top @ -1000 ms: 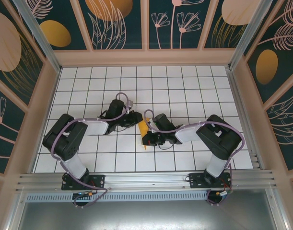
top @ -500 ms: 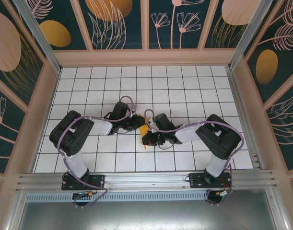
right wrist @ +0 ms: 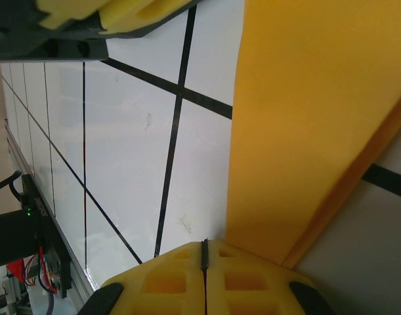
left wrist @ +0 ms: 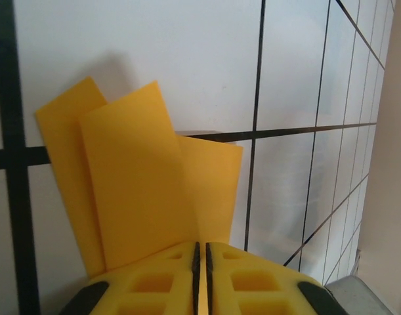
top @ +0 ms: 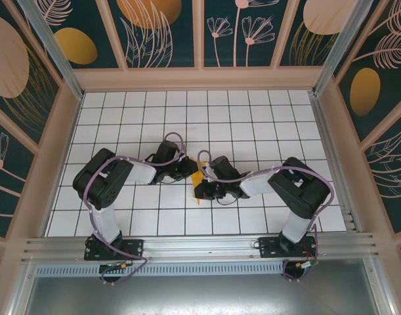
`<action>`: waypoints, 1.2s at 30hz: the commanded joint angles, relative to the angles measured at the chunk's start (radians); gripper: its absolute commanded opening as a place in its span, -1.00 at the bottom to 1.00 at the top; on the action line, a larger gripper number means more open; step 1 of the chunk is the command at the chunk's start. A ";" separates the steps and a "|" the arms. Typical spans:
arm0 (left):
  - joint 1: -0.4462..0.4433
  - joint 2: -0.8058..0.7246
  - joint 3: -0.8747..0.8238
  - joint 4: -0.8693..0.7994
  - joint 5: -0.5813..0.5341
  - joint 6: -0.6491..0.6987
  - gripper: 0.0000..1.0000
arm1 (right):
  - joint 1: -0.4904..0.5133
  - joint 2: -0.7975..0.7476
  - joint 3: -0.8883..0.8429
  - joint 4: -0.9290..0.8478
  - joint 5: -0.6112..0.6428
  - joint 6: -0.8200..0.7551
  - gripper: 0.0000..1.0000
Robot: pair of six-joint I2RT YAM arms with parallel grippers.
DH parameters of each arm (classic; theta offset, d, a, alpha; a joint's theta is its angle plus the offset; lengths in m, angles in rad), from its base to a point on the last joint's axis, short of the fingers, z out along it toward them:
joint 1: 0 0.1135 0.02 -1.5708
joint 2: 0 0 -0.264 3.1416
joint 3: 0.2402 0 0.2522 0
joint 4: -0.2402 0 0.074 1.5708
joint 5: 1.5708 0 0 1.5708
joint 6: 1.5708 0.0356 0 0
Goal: Fold a paper plane with a square sheet of paper (pick it up from the middle)
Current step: Fold the wing for the fifth time at the center of the table.
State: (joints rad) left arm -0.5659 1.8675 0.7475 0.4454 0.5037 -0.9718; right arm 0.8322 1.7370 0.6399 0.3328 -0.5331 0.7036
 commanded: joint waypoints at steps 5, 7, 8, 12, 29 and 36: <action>-0.005 0.075 -0.013 -0.108 -0.115 0.010 -0.78 | 0.042 -0.010 -0.073 -0.094 0.073 0.016 -0.84; -0.005 0.079 -0.014 -0.112 -0.116 0.011 -0.80 | 0.047 -0.017 -0.079 -0.094 0.066 0.019 -0.84; -0.005 0.080 -0.014 -0.113 -0.117 0.011 -0.81 | 0.051 -0.023 -0.084 -0.092 0.067 0.019 -0.84; -0.005 0.083 -0.010 -0.121 -0.124 0.013 -0.82 | 0.066 -0.031 -0.094 -0.094 0.060 0.025 -0.83; -0.005 0.081 -0.005 -0.133 -0.125 0.025 -0.82 | 0.114 -0.080 -0.126 -0.119 0.080 0.054 -0.83; -0.005 0.082 -0.003 -0.131 -0.119 0.030 -0.82 | 0.131 -0.106 -0.129 -0.184 0.139 0.069 -0.84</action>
State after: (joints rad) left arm -0.5690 1.8751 0.7589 0.4335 0.4896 -0.9741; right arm 0.9287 1.6417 0.5598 0.3477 -0.3668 0.7479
